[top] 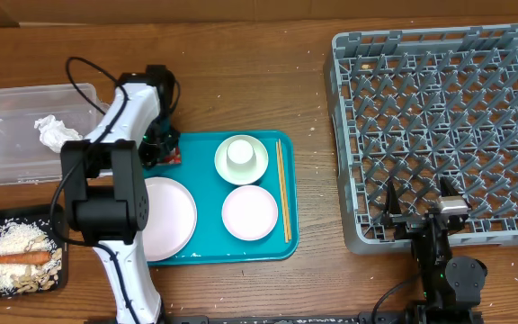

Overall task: Sort waste into correct bins and load items into the dishwasher
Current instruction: 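Carry the wrapper left and drop it into the clear bin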

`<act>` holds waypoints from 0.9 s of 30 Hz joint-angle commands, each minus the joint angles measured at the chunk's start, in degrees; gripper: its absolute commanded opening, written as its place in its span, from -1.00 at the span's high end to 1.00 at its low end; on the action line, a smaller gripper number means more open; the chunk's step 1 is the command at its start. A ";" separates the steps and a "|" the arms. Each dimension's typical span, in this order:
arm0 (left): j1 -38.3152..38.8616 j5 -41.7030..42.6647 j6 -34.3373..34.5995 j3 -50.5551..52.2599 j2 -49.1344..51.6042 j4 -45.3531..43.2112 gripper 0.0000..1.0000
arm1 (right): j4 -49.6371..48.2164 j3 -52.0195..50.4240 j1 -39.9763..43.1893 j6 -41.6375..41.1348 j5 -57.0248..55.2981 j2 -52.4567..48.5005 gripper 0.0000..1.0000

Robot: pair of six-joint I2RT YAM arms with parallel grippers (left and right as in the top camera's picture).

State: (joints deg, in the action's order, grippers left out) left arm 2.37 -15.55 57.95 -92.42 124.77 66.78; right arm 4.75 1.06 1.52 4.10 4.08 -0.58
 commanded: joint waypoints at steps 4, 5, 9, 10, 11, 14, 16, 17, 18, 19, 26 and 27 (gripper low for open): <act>1.18 -3.61 -0.35 -0.92 -0.42 3.13 0.70 | -0.20 -0.59 0.26 -0.24 -0.15 0.42 -1.00; 1.20 -4.92 -0.35 -2.08 -0.44 4.76 0.84 | -0.20 -0.59 0.26 -0.24 -0.15 0.42 -1.00; 1.18 -8.79 -0.35 -9.97 -1.25 11.54 0.91 | -0.20 -0.59 0.26 -0.24 -0.15 0.42 -1.00; 1.11 -9.05 -0.35 -11.41 -1.60 12.39 0.91 | -0.20 -0.59 0.26 -0.24 -0.15 0.42 -1.00; 0.90 -9.07 -0.96 -14.19 -2.14 13.60 0.92 | -0.20 -0.59 0.26 -0.24 -0.15 0.42 -1.00; 0.24 -9.46 -3.56 -19.30 -3.45 14.53 0.91 | -0.20 -0.59 0.26 -0.24 -0.15 0.42 -1.00; -0.63 -10.97 -4.46 -22.64 -4.24 15.04 0.91 | -0.20 -0.59 0.26 -0.22 -0.15 0.42 -1.00; -2.25 -12.85 -4.48 -25.88 -4.87 15.56 0.86 | -0.20 -0.59 0.26 -0.24 -0.15 0.42 -1.00; -3.78 -13.16 -5.16 -27.78 -5.11 15.69 0.82 | -0.20 -0.59 0.26 -0.22 -0.15 0.42 -1.00; -5.84 -13.16 -5.70 -29.57 -5.22 15.69 0.81 | -0.20 -0.59 0.26 -0.24 -0.15 0.42 -1.00; -20.59 -13.09 -5.73 -31.45 -4.46 11.39 0.62 | -0.20 -0.59 0.26 -0.24 -0.15 0.42 -1.00; -22.12 -12.48 -5.73 -31.43 -4.28 11.04 0.38 | -0.20 -0.59 0.26 -0.22 -0.15 0.42 -1.00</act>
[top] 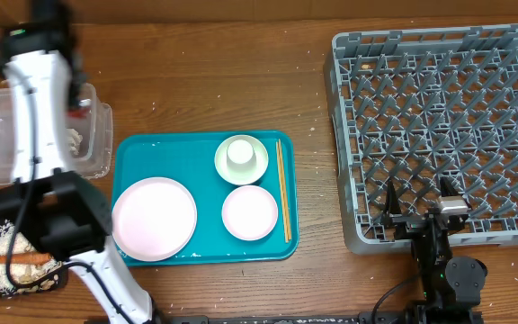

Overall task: Sort waste into correct bins and load items into the dishwasher
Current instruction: 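Carry the wrapper left and drop it into the clear bin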

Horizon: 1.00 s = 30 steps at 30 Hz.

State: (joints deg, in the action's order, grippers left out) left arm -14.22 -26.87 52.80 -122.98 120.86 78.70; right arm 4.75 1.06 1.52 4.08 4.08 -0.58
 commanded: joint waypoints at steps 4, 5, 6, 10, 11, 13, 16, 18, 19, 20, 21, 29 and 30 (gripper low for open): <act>-12.17 6.05 -5.03 -0.68 -0.20 -0.15 -1.00 | -0.20 -0.59 0.26 -0.22 -0.15 0.42 -1.00; -12.81 7.76 -6.25 -0.68 -0.20 0.68 -0.99 | -0.20 -0.59 0.26 -0.22 -0.15 0.42 -1.00; -13.31 9.64 -7.37 -0.68 -0.20 1.90 -1.00 | -0.20 -0.59 0.26 -0.22 -0.15 0.42 -1.00; -13.44 18.86 -10.93 -0.66 -0.22 7.67 -0.99 | -0.20 -0.59 0.26 -0.22 -0.15 0.42 -1.00; -12.79 20.11 -11.56 -0.66 -0.24 8.55 -0.98 | -0.20 -0.59 0.26 -0.22 -0.15 0.42 -1.00; -11.10 21.16 -12.63 -0.66 -0.24 9.77 -0.96 | -0.20 -0.59 0.26 -0.22 -0.15 0.42 -1.00; -5.05 21.16 -14.86 -0.66 -0.24 11.30 -0.95 | -0.20 -0.59 0.26 -0.20 -0.15 0.42 -1.00; -0.26 21.03 -17.35 -0.66 -0.24 11.26 -0.96 | -0.20 -0.59 0.26 -0.22 -0.15 0.42 -1.00; 2.80 20.17 -19.43 -0.63 -0.22 10.75 -0.98 | -0.20 -0.59 0.26 -0.22 -0.15 0.42 -1.00; 5.25 18.73 -19.80 -0.52 -0.22 10.38 -1.00 | -0.20 -0.59 0.26 -0.22 -0.15 0.42 -1.00; 7.76 17.33 -19.85 -0.50 -0.22 10.10 -1.00 | -0.20 -0.59 0.26 -0.20 -0.15 0.42 -1.00; 20.28 12.96 -25.27 -0.50 -0.22 6.25 -1.00 | -0.20 -0.59 0.26 -0.22 -0.15 0.42 -1.00; 19.85 12.90 -23.96 -0.50 -0.22 5.90 -0.99 | -0.20 -0.59 0.26 -0.20 -0.15 0.42 -1.00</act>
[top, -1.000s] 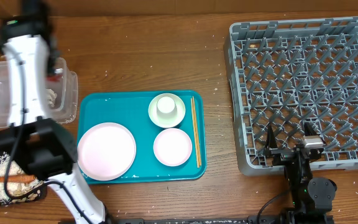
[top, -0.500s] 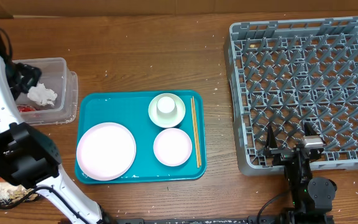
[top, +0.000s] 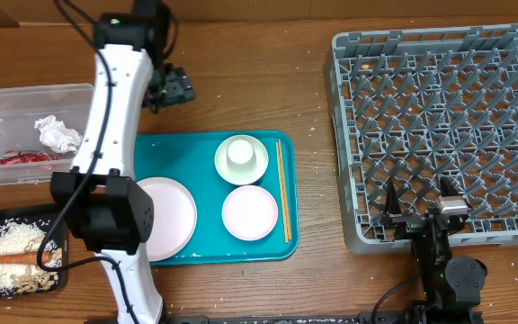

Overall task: Sort waste into correct bins and load items into the dishwasher
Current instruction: 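Carry the wrapper left and drop it into the clear bin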

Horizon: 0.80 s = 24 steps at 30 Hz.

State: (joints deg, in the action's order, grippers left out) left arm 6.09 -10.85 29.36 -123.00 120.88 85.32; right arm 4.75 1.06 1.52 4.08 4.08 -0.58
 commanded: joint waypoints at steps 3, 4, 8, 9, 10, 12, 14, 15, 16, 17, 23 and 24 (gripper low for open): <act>-2.95 -3.08 -0.44 -0.48 -0.24 -1.77 -1.00 | -0.20 -0.59 0.26 -0.20 -0.15 0.42 -1.00; -4.07 -3.10 -0.44 -0.48 -0.24 -1.95 -1.00 | -0.20 -0.59 0.26 -0.22 -0.15 0.42 -1.00; -7.61 -2.58 2.91 -0.48 -0.24 -2.03 -1.00 | -0.20 -0.59 0.26 -0.22 -0.15 0.42 -1.00; -9.05 -1.75 5.62 -0.48 -0.24 -2.03 -0.99 | -0.31 -0.59 0.26 -0.20 -0.17 0.42 -1.00; -10.19 -0.22 7.32 -0.48 -0.24 -2.03 -1.00 | -0.61 -0.59 0.26 -0.22 -0.13 0.42 -1.00; -12.31 2.97 8.39 -0.48 -0.24 -2.03 -1.00 | -3.02 -0.59 0.26 -0.24 3.34 0.42 -1.00; -13.66 4.59 8.37 -0.48 -0.24 -2.01 -0.99 | -5.60 -0.59 0.26 -0.26 9.81 0.42 -1.00; -14.25 4.55 8.37 -0.48 -0.24 -2.01 -1.00 | -7.48 -0.59 0.26 -0.26 17.75 0.42 -1.00; -14.45 4.52 8.37 -0.48 -0.24 -2.01 -0.99 | -8.46 -0.59 0.26 -0.26 23.21 0.42 -1.00; -14.53 4.52 8.37 -0.48 -0.24 -2.01 -1.00 | -8.57 -0.59 0.26 -0.24 28.37 0.42 -1.00; -14.47 4.52 8.37 -0.48 -0.24 -2.01 -1.00 | -23.21 -0.57 0.26 -2.82 47.08 0.42 -1.00; -14.47 4.52 8.37 -0.48 -0.24 -2.01 -1.00 | -27.15 -0.57 0.26 -5.55 46.97 0.42 -1.00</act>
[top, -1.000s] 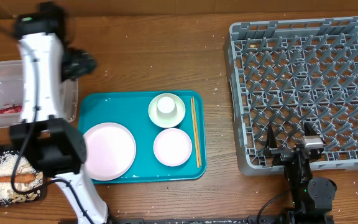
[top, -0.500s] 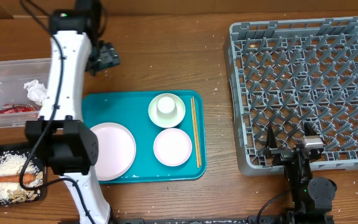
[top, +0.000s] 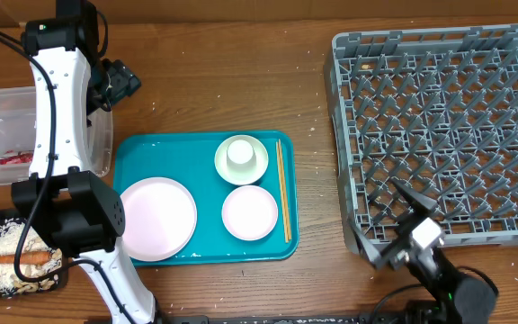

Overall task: Sort waste into correct bins and load items into the dishwasher
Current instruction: 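Carry the wrapper left and drop it into the clear bin, then lift the right arm and move it over the white cup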

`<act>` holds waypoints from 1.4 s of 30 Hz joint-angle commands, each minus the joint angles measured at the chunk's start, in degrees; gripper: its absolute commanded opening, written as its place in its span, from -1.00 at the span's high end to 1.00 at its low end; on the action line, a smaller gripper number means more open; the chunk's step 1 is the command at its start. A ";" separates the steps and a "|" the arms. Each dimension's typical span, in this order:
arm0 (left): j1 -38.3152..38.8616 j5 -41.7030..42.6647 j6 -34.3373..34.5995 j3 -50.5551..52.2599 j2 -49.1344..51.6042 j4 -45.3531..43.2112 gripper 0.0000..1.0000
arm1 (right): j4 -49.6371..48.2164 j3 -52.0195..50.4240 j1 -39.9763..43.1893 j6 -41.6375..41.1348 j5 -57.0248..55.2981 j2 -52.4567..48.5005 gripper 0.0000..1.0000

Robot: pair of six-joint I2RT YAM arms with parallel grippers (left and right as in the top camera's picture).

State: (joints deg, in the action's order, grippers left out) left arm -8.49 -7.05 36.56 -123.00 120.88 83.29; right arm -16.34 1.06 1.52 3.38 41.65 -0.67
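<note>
A teal tray [top: 142,148] holds a large pink plate [top: 157,218], a small pink plate [top: 250,213], a white cup on a saucer [top: 241,156] and a pair of chopsticks [top: 281,189]. The grey dish rack [top: 439,126] stands at the right. A red wrapper [top: 12,159] lies in the clear bin at the left. My left gripper [top: 121,79] hovers open and empty by the bin's far right corner. My right gripper [top: 380,216] is open and tilted at the rack's near left corner.
A black tray with rice scraps and a carrot [top: 21,258] sits at the near left. My white left arm [top: 57,117] crosses over the bin and hides part of its contents. Bare wooden table lies between the teal tray and the rack.
My left gripper has moved left, from behind the teal tray to the bin's far right corner. My right arm has turned and its gripper now tilts leftward at the rack's near corner.
My left gripper was on a red wrapper at the teal tray's far left corner. Then it was over the clear bin. Then the wrapper lay in the bin with the gripper behind the tray. Now the gripper is near the bin again, and the right arm has shifted.
</note>
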 commanded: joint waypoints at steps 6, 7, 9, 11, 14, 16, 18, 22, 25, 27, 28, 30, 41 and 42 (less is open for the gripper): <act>0.15 0.70 1.18 -0.48 -0.24 0.00 -0.99 | -14.95 6.51 0.26 -12.59 0.98 -0.15 -1.00; 0.15 0.70 1.18 -0.48 -0.24 0.02 -1.00 | -13.35 9.70 0.26 -12.33 0.33 -1.33 -1.00; 0.15 0.70 1.18 -0.48 -0.24 0.02 -1.00 | -7.80 18.10 0.26 -10.12 0.39 -6.47 -1.00; 0.15 0.70 1.11 -0.48 -0.24 0.09 -1.00 | -2.47 26.01 0.26 -8.66 0.92 -13.49 -1.00; 0.15 0.70 1.16 -0.48 -0.24 0.02 -0.99 | 1.75 38.86 0.26 -7.43 10.99 -28.11 -1.00; 0.15 0.70 1.16 -0.48 -0.24 0.02 -1.00 | 1.92 46.77 0.24 -7.54 22.80 -37.70 -1.00; 0.15 0.70 1.16 -0.48 -0.24 0.02 -1.00 | 1.92 59.67 -0.79 -12.52 40.65 -52.63 -1.00; 0.15 0.70 1.16 -0.48 -0.24 0.02 -1.00 | 2.29 74.73 -4.92 -31.21 48.30 -71.38 -1.00; 0.15 0.70 1.16 -0.48 -0.24 0.02 -1.00 | -1.95 76.26 -8.44 -31.91 48.30 -79.19 -1.00; 0.15 0.70 1.16 -0.48 -0.24 0.02 -1.00 | -4.83 76.26 -10.43 -31.93 48.28 -83.12 -1.00; 0.15 0.70 1.16 -0.48 -0.24 0.02 -1.00 | -5.03 76.26 -10.97 -31.93 48.28 -84.04 -1.00; 0.15 0.70 1.16 -0.48 -0.24 0.02 -1.00 | -5.01 76.26 -12.37 -33.75 47.52 -85.29 -1.00; 0.15 0.70 1.16 -0.48 -0.24 0.02 -1.00 | -14.19 76.26 -15.78 -44.09 36.00 -85.18 -0.99; 0.15 0.70 1.16 -0.48 -0.24 0.00 -0.99 | -11.06 76.26 -15.06 -42.38 32.59 -85.15 -0.99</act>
State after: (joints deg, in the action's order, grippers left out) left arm -8.49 -6.17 37.19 -123.00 120.92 83.15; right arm -31.77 76.23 -15.29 -40.25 83.31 -86.80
